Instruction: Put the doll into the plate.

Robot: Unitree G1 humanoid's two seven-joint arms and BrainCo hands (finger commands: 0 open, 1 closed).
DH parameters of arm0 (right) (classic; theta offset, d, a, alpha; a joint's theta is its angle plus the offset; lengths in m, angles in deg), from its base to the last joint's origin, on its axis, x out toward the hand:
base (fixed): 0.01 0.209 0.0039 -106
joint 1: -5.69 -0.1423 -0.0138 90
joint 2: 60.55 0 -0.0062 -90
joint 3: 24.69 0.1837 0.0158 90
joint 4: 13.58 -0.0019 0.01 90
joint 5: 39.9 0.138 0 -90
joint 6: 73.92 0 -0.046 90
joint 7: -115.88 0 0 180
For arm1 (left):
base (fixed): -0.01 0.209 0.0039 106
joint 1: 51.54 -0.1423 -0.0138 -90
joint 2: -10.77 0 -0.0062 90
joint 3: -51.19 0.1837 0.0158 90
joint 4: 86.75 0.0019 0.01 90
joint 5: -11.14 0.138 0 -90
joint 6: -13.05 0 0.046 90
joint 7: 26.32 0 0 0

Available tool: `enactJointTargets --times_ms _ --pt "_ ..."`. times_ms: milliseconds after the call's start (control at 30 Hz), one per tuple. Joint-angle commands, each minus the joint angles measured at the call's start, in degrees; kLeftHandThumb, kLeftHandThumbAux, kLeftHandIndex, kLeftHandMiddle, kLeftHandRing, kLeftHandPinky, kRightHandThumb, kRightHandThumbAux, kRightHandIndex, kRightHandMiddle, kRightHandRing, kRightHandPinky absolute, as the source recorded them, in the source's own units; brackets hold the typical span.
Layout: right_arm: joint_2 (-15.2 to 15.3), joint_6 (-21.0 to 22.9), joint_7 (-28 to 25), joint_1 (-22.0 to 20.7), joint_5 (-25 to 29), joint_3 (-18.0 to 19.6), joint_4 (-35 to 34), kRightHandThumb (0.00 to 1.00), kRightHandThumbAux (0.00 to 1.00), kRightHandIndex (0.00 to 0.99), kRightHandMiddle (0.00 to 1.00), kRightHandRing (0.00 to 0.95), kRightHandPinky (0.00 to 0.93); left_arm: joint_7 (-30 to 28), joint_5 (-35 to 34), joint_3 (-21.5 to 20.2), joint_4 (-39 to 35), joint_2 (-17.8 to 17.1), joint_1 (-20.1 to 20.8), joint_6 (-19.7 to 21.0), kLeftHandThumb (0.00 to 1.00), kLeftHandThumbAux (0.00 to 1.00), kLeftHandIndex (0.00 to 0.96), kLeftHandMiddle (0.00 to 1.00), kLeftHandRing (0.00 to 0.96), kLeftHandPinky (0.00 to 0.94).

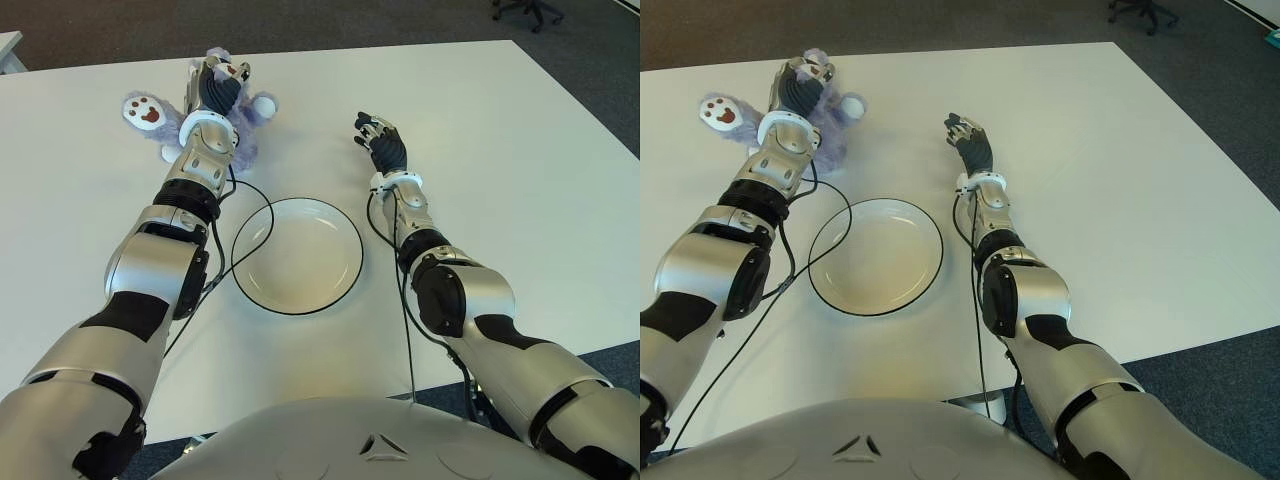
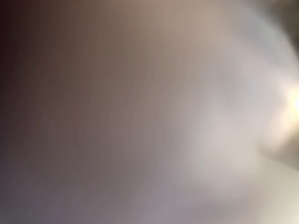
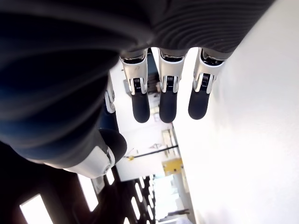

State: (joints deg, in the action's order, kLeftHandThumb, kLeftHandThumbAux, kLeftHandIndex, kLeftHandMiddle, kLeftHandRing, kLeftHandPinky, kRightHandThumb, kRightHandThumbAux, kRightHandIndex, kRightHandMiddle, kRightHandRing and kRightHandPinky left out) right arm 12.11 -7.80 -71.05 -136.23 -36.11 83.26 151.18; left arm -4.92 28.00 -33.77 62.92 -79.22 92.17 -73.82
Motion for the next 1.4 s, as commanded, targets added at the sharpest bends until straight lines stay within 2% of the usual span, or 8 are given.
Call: enactJointTargets --times_ms 33,300,433,667,1000,1267,1300,1400 --pt "-0.6 1.7 -1.1 2.9 1.7 1.4 1.7 0.705 0.727 0.402 0.166 0.137 0.179 -2.5 0.0 0.3 3.2 -0.4 -1.0 1.6 0.277 0.362 0.435 0.639 0.64 0.615" --pt "-0.4 2.1 -1.6 2.9 1.9 1.9 1.9 0.706 0.726 0.402 0.157 0.127 0.165 -4.9 0.3 0.9 5.0 -0.9 -0.4 1.7 0.282 0.394 0.455 0.597 0.583 0.6" --pt "-0.4 2.3 -1.3 3.0 1.4 1.5 1.9 0.705 0.726 0.402 0.148 0.119 0.162 -5.1 0.6 1.3 5.4 -1.1 -0.5 1.4 0.281 0.398 0.46 0.615 0.615 0.681" --pt "-0.4 2.7 0.1 3.1 0.4 0.7 1.9 0.702 0.729 0.401 0.145 0.117 0.157 -4.1 0.7 1.3 5.1 -1.2 -1.2 -0.5 0.295 0.382 0.463 0.756 0.8 0.9" --pt "-0.2 3.4 -0.5 2.9 1.6 1.6 1.8 0.699 0.729 0.401 0.149 0.128 0.166 -6.0 1.0 2.0 5.9 -1.3 -1.4 -1.4 0.329 0.387 0.446 0.831 0.872 0.907" --pt "-0.6 3.7 -1.6 3.0 2.7 2.5 1.8 0.702 0.731 0.4 0.145 0.127 0.161 -8.5 1.1 3.0 6.6 -1.7 -1.0 -0.1 0.481 0.486 0.505 0.825 0.864 0.879" --pt "-0.7 3.7 -1.5 3.0 2.7 2.5 1.8 0.703 0.731 0.4 0.148 0.128 0.163 -8.6 1.1 3.1 6.6 -1.8 -1.0 0.0 0.644 0.638 0.452 0.822 0.862 0.882" --pt "-0.7 3.9 -1.2 3.1 2.5 2.3 1.9 0.703 0.731 0.4 0.149 0.129 0.164 -8.6 1.3 3.4 6.9 -1.9 -1.0 0.1 0.697 0.687 0.435 0.82 0.862 0.883"
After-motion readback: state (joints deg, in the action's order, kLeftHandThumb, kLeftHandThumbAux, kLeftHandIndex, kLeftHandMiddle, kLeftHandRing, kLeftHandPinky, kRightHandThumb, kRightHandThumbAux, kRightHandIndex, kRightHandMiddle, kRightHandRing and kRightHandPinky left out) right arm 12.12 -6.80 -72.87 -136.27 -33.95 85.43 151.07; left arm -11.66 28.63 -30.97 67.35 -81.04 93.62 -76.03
